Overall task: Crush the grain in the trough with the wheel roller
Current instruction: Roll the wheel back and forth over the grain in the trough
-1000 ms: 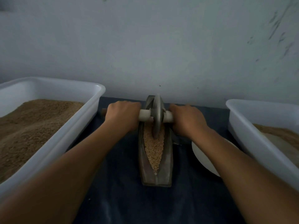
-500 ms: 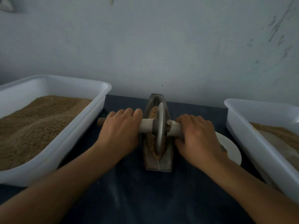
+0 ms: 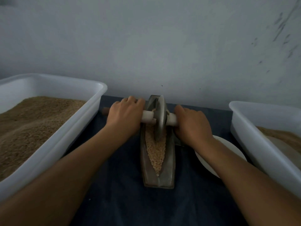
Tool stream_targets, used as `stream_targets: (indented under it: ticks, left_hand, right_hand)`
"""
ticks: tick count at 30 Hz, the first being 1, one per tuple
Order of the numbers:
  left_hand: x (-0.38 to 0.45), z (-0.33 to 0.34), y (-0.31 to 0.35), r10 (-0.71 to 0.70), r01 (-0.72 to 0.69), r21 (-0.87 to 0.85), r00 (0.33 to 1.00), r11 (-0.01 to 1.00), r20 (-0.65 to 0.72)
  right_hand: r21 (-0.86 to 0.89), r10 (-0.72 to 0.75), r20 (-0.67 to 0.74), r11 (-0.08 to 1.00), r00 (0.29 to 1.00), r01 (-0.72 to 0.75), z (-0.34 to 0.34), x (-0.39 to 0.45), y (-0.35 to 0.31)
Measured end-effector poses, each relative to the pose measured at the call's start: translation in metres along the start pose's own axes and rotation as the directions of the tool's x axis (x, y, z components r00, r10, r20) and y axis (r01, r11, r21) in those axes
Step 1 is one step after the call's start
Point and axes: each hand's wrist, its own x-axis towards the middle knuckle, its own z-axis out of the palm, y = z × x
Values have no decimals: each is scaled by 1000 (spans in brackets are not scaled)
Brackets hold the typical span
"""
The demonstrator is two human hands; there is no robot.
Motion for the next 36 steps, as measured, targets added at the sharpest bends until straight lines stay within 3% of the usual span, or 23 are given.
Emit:
stream_targets:
  ticks: [9, 24, 29, 36]
  left_hand:
    - [37, 9, -15, -84, 116, -117, 965, 986, 249]
    - [-42, -26, 1, 52, -46, -47, 992, 998, 118]
    - [-65, -42, 0, 83, -73, -85, 990, 994, 115]
    - [-59, -37, 4, 70, -70, -7, 994, 998, 87]
  right_hand:
    - [-55, 45, 174, 998, 984, -35, 5, 53, 9]
    - [31, 17, -162, 999, 987, -13, -23, -44, -19]
    - [102, 26, -140, 995, 990, -12, -48, -65, -29]
    - [53, 16, -116, 999, 993, -10, -45, -68, -27]
